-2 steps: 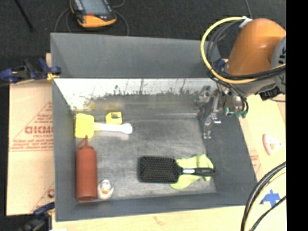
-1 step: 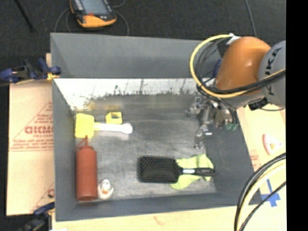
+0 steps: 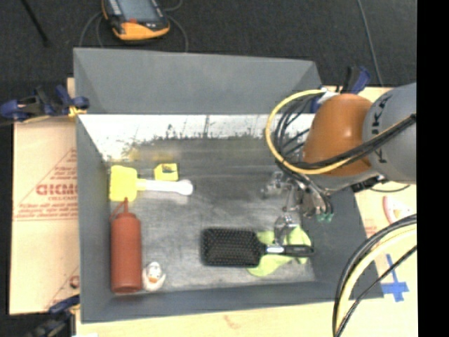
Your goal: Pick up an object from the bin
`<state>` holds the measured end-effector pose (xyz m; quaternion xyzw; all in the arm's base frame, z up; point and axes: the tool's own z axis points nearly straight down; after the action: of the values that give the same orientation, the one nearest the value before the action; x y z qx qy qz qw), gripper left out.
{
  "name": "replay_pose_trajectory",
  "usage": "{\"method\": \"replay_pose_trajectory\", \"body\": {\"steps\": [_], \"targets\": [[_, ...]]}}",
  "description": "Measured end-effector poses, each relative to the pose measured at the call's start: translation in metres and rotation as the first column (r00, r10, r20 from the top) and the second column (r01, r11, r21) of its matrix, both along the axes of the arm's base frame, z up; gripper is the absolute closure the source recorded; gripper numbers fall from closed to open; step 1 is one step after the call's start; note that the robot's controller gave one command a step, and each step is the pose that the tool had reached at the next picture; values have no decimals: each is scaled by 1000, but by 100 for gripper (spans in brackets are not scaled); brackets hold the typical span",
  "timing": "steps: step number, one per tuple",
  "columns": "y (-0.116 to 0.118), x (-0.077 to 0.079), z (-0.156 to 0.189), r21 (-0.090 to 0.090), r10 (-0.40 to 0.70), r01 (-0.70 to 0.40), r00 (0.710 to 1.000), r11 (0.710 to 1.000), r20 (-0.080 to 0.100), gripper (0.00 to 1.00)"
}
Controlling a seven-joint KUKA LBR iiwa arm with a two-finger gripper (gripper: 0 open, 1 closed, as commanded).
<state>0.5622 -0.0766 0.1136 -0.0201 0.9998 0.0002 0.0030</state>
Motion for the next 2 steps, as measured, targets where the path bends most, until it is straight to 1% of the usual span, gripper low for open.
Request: {"method": "replay_pose_trajectory", "body": {"steps": [1,2], "targets": [[7,-21,-15,-1,68,-68,998,998,-12,0],[59,-64,-32,-1,212,-212,977,977,-4,100]]}}
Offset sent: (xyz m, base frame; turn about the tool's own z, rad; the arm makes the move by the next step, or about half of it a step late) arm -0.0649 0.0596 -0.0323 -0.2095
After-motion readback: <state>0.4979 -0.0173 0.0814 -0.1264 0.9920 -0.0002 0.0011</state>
